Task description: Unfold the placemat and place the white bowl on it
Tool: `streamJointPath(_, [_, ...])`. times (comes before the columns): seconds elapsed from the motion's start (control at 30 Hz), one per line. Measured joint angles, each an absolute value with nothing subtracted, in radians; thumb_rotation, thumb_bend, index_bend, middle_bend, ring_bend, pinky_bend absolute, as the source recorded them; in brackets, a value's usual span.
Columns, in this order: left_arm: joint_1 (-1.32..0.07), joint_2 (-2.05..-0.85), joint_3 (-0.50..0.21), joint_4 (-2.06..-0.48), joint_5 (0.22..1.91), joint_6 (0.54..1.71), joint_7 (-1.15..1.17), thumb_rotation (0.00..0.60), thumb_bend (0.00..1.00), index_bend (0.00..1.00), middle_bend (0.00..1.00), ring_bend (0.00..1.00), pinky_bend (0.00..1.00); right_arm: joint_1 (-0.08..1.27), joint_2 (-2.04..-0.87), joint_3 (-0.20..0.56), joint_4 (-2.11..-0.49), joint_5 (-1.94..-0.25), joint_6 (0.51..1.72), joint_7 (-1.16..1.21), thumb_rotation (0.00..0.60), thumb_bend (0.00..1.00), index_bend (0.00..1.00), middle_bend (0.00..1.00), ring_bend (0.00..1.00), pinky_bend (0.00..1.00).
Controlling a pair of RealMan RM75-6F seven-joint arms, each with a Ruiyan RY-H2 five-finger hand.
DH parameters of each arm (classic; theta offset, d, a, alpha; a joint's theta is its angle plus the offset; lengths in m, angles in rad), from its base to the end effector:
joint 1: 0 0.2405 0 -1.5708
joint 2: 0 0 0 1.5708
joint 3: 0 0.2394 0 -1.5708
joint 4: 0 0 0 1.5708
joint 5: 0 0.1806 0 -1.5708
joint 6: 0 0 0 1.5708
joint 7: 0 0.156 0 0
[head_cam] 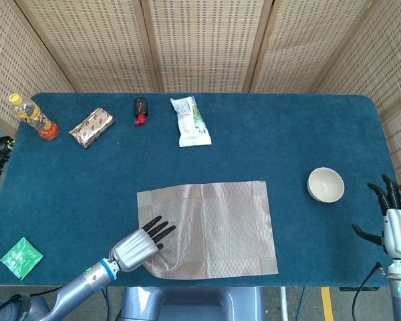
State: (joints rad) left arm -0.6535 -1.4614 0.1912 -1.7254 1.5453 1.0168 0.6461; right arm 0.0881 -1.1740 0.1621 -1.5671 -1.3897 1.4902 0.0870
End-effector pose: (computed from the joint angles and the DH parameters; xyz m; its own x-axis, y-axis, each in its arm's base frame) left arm -0.1349 0.2050 -0.0163 0.7840 0.1203 0.6090 0.4424 -0.7965 -0.4122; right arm -0.2941 -0.2088 0.1912 0.2843 0.1234 0.9508 -0.9575 0.0866 0.2751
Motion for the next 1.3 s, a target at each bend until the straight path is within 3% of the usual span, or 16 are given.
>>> streamJointPath(0.43, [-0.637,-1.334,0.197,-1.794,1.578,1.025,0.561,0.6,0.17,0.01,0.0,0.0,0.0,0.085,-1.172,0.156,-1.58,-1.401,1.497,0.077,0.6,0.25,0.2,0.0,0.0,0.0])
streamJointPath(0.63, [-0.634,-1.253,0.226,-1.857,1.611,1.011,0.51,0.6,0.15,0.0,0.0,0.0,0.0,0.084,-1.171,0.151,-1.587,-1.411,1.502,0.072,0.6,0.25,0.2,0.0,0.0,0.0])
streamJointPath(0.87, [-0.605,-1.18,0.249,-1.913,1.656,1.046,0.468,0.6,0.19,0.0,0.0,0.0,0.0,0.082,-1.168,0.141,-1.602,-1.423,1.503,0.062,0.6,0.25,0.2,0.0,0.0,0.0])
streamJointPath(1.0, [-0.599,-1.165,0.246,-1.915,1.655,1.042,0.43,0.6,0.33,0.0,0.0,0.0,0.0,0.08,-1.166,0.137,-1.61,-1.428,1.505,0.059,0.6,0.25,0.2,0.0,0.0,0.0])
streamJointPath(1.23, [-0.612,-1.176,0.228,-1.895,1.632,0.973,0.408,0.6,0.76,0.0,0.0,0.0,0.0,0.081,-1.163,0.133,-1.617,-1.426,1.496,0.053,0.6,0.25,0.2,0.0,0.0,0.0])
streamJointPath(1.3, [-0.623,-1.182,0.221,-1.889,1.624,0.942,0.406,0.6,0.83,0.0,0.0,0.0,0.0,0.081,-1.163,0.133,-1.616,-1.425,1.494,0.053,0.6,0.25,0.2,0.0,0.0,0.0])
